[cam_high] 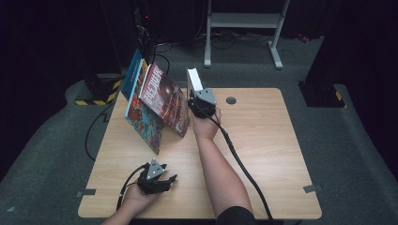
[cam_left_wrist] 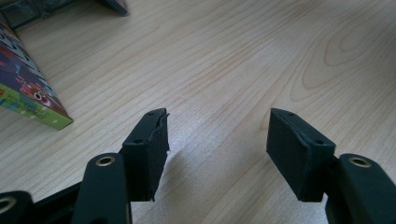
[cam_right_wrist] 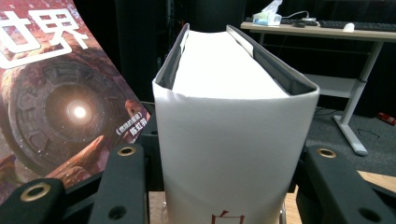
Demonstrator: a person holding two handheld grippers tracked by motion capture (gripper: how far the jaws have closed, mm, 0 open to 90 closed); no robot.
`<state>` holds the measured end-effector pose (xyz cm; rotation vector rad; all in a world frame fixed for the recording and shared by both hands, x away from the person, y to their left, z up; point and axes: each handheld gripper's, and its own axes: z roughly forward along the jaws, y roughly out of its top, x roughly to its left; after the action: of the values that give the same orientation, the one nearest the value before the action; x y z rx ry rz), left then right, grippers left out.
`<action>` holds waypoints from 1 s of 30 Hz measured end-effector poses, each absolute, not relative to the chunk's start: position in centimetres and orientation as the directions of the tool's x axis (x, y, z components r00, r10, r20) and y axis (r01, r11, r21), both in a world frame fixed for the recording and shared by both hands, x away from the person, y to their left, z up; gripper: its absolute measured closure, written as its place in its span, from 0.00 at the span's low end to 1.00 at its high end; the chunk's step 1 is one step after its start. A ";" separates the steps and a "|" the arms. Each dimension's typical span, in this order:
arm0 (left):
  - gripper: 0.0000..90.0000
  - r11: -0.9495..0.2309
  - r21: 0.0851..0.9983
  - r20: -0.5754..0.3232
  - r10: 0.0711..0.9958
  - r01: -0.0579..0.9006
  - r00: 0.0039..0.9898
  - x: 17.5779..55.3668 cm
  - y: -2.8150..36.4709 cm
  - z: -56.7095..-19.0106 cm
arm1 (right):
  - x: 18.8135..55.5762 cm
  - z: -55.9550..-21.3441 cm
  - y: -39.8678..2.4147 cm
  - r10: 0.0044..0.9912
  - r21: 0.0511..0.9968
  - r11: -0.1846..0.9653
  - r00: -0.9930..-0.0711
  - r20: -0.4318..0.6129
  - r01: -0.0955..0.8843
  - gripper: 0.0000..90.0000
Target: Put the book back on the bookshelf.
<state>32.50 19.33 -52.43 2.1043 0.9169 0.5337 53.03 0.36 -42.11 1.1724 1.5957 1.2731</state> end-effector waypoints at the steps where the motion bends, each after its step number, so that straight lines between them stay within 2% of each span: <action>1: 0.43 -0.449 0.782 0.070 0.753 0.433 0.654 32.5 19.3 -52.4 | 53.0 -42.0 0.3 0.958 0.977 0.080 -0.285 -0.021 0.197 0.57; 20: 0.43 -0.449 0.781 0.069 0.752 0.434 0.656 32.5 19.3 -52.5 | 53.2 -40.3 -1.2 0.947 0.964 0.052 -0.319 0.036 0.261 0.51; 22: 0.43 -0.450 0.781 0.069 0.752 0.434 0.655 32.5 19.3 -52.5 | 53.3 -40.2 -1.2 0.947 0.963 0.045 -0.318 0.043 0.266 0.51; 25: 0.43 -0.450 0.780 0.070 0.752 0.434 0.655 32.5 19.3 -52.4 | 53.3 -40.1 -1.1 0.952 0.963 0.049 -0.304 0.034 0.264 0.57; 30: 0.43 -0.445 0.783 0.065 0.754 0.435 0.654 32.5 19.3 -52.5 | 53.1 -40.2 -0.8 0.955 0.968 0.057 -0.297 0.019 0.245 0.60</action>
<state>32.51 19.28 -52.46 2.1007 0.9183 0.5289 53.11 -0.81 -40.16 1.2224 1.6358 1.2841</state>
